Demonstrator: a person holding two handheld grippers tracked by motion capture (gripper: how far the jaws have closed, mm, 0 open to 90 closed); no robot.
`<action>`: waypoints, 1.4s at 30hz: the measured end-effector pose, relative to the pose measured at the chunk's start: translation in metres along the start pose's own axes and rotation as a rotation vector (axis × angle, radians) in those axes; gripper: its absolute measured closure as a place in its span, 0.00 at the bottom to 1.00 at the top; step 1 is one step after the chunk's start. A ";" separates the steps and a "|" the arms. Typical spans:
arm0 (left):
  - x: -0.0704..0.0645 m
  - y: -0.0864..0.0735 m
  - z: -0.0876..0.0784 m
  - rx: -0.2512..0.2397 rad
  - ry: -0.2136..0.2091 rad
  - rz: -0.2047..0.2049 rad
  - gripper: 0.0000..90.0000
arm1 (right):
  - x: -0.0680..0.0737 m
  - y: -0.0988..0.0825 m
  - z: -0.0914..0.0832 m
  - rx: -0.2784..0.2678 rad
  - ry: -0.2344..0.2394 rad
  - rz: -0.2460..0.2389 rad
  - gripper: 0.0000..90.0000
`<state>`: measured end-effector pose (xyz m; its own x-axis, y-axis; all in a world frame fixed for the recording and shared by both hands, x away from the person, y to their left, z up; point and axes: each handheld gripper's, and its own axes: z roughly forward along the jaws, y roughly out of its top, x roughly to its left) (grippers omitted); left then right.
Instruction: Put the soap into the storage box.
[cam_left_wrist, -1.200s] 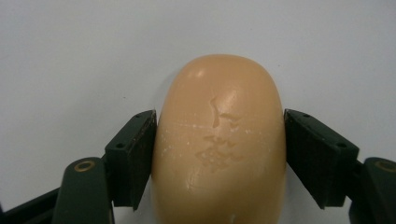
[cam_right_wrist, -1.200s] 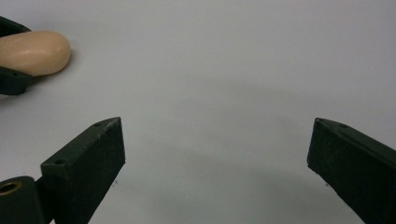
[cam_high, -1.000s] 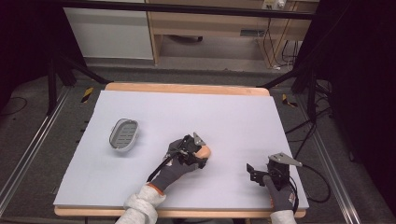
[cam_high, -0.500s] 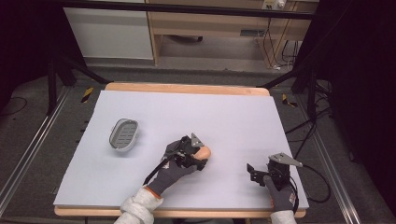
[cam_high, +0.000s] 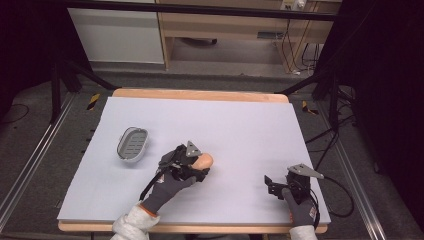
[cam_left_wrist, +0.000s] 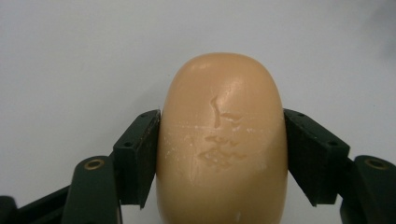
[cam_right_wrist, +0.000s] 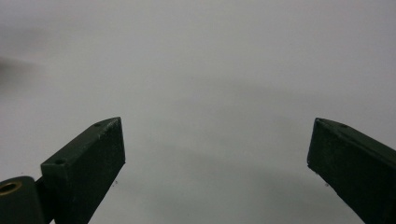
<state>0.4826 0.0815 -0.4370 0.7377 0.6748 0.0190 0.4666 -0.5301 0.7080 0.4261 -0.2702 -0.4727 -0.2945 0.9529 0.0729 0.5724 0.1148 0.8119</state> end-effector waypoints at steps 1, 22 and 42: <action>0.002 -0.002 -0.004 -0.004 0.002 -0.002 0.35 | 0.000 0.000 0.000 -0.001 -0.003 -0.004 0.05; 0.031 -0.029 -0.056 -0.092 0.056 -0.086 0.35 | -0.002 -0.002 -0.001 -0.002 -0.013 -0.003 0.05; 0.071 -0.040 -0.097 -0.160 0.170 -0.185 0.35 | 0.000 -0.002 -0.001 -0.001 -0.012 -0.012 0.05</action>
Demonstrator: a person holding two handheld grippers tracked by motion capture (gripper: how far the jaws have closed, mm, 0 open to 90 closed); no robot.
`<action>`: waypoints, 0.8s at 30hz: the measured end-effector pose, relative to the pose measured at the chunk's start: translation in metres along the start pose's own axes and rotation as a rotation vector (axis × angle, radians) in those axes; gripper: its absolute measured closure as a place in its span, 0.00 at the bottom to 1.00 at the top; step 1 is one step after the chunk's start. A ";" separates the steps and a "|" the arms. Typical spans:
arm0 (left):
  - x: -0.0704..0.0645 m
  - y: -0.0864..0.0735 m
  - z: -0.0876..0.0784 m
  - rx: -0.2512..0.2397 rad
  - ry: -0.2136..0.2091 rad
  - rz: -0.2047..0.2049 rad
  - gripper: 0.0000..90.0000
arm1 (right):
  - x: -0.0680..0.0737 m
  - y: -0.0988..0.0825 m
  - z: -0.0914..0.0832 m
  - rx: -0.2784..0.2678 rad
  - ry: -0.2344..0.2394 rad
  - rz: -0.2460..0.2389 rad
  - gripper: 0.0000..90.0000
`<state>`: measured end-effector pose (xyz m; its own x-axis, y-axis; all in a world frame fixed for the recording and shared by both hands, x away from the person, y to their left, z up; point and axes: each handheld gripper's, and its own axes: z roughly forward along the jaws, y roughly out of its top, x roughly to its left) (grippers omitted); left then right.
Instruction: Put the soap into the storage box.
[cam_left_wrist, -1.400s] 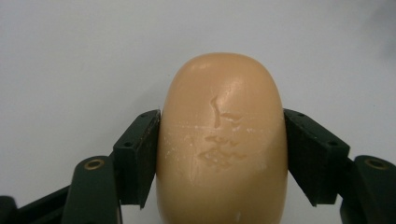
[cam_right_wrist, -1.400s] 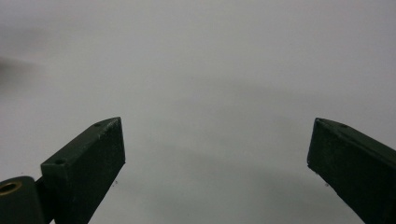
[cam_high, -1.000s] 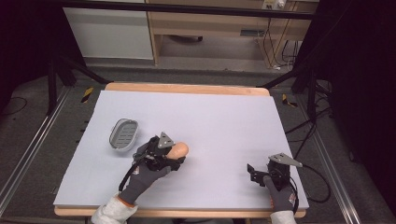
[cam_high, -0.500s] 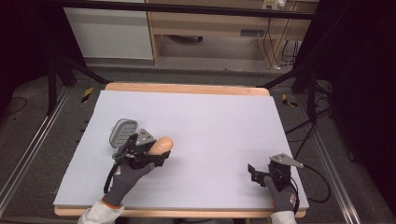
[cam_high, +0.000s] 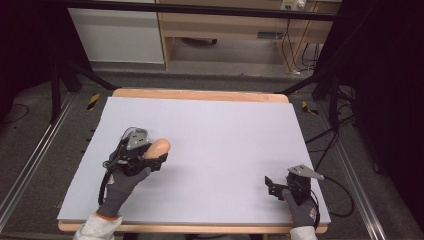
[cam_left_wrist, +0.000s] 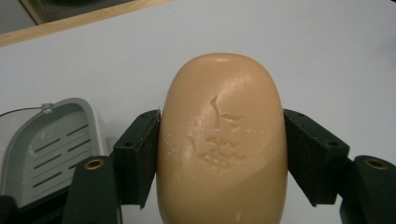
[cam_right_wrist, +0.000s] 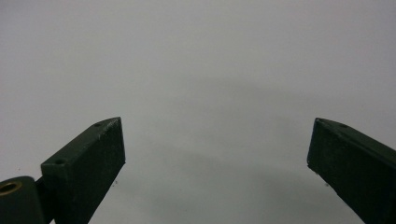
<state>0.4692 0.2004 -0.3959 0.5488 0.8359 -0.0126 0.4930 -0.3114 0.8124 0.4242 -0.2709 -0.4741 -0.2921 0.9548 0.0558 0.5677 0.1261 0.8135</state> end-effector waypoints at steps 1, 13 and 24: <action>0.000 0.000 0.000 0.000 0.000 0.000 0.35 | 0.000 0.000 0.000 0.000 0.000 0.000 0.05; 0.035 -0.004 -0.004 -0.013 0.076 -0.068 0.35 | 0.001 0.000 0.001 0.004 0.007 0.000 0.05; 0.052 -0.009 0.001 0.000 0.118 -0.102 0.35 | 0.002 0.000 0.001 0.005 0.008 0.003 0.05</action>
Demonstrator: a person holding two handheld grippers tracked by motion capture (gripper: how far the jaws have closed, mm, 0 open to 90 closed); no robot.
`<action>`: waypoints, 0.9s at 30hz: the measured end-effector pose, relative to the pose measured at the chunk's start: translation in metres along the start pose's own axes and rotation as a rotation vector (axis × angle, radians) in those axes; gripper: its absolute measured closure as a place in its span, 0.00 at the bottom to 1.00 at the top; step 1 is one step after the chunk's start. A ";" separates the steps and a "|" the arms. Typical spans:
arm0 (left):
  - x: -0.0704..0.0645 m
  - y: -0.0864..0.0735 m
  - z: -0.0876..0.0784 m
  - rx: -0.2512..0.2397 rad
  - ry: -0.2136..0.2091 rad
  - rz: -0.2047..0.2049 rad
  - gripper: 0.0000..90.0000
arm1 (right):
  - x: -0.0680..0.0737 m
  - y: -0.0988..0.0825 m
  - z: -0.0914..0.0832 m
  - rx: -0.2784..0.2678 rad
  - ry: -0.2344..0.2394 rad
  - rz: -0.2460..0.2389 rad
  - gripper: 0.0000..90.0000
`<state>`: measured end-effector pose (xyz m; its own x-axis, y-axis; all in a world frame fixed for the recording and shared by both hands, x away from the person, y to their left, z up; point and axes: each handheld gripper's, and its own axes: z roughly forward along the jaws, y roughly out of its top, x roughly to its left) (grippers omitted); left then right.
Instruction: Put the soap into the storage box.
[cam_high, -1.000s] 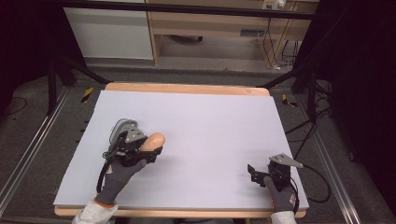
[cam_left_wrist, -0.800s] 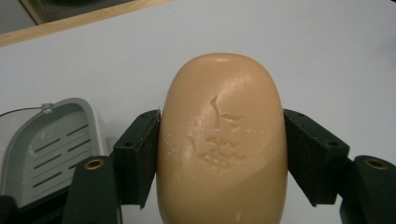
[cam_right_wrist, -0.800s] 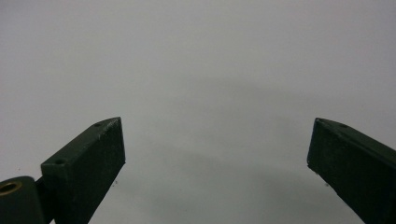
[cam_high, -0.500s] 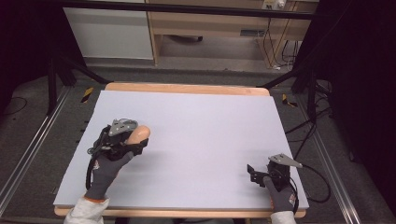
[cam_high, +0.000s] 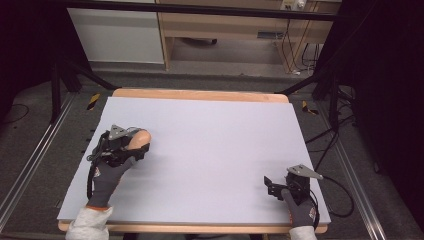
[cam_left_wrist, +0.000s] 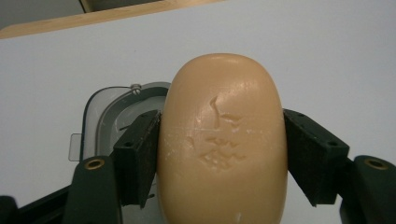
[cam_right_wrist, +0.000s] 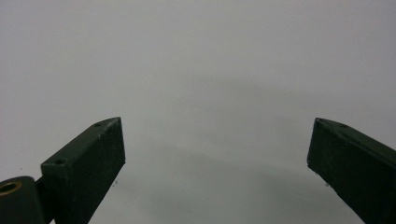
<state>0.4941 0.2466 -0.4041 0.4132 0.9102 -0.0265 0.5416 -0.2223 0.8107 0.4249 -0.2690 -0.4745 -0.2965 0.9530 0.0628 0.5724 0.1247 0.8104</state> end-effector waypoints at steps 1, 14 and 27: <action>0.001 0.000 0.001 -0.001 0.002 -0.004 0.35 | 0.000 0.000 0.000 0.001 0.000 0.000 0.05; 0.018 -0.002 0.009 0.012 0.036 -0.034 0.35 | 0.000 0.000 0.001 0.002 0.000 -0.001 0.05; 0.027 -0.004 0.020 0.037 0.060 -0.045 0.35 | 0.000 0.000 0.001 0.006 0.006 0.009 0.05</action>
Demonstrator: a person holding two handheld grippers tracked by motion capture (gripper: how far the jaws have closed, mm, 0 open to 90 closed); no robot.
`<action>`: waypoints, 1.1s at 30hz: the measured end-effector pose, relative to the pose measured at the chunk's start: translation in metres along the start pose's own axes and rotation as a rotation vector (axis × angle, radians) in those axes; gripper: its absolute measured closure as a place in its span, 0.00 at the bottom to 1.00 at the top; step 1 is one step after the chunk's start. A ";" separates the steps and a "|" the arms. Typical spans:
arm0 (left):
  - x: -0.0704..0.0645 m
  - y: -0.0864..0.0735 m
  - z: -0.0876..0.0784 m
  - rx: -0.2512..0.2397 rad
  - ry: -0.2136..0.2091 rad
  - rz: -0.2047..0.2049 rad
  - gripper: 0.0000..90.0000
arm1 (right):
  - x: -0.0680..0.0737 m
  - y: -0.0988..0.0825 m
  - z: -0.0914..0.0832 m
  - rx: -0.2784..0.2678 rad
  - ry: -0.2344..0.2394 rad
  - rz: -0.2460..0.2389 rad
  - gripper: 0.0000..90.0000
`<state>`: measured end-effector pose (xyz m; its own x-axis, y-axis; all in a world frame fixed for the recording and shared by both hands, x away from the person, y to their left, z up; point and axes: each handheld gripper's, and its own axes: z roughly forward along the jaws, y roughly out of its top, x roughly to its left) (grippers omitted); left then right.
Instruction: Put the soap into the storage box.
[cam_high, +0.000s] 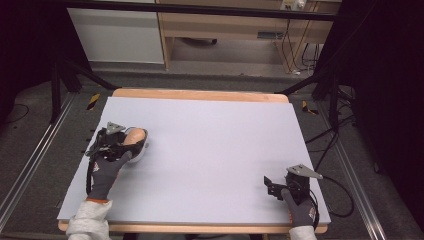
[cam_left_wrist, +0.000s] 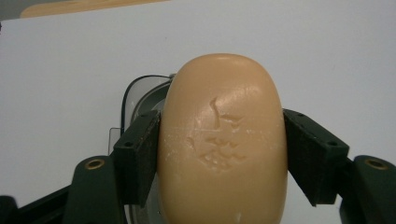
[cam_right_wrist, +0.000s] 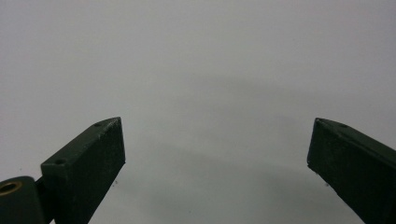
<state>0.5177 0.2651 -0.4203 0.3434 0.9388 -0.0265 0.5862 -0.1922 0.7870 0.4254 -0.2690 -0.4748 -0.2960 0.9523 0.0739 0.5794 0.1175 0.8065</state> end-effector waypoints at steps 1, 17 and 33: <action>0.000 0.000 0.000 0.001 0.001 -0.002 0.35 | 0.000 0.000 0.000 0.000 0.000 0.002 0.05; 0.002 -0.004 0.009 0.028 0.028 0.004 0.35 | 0.000 0.000 0.000 0.002 0.000 0.000 0.05; 0.003 -0.006 0.013 0.041 0.031 -0.003 0.35 | 0.000 0.000 0.001 0.002 -0.003 -0.011 0.05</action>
<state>0.5250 0.2652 -0.4334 0.3188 0.9478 -0.0090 0.6173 -0.2005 0.7608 0.4260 -0.2690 -0.4758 -0.2999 0.9518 0.0635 0.5774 0.1282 0.8064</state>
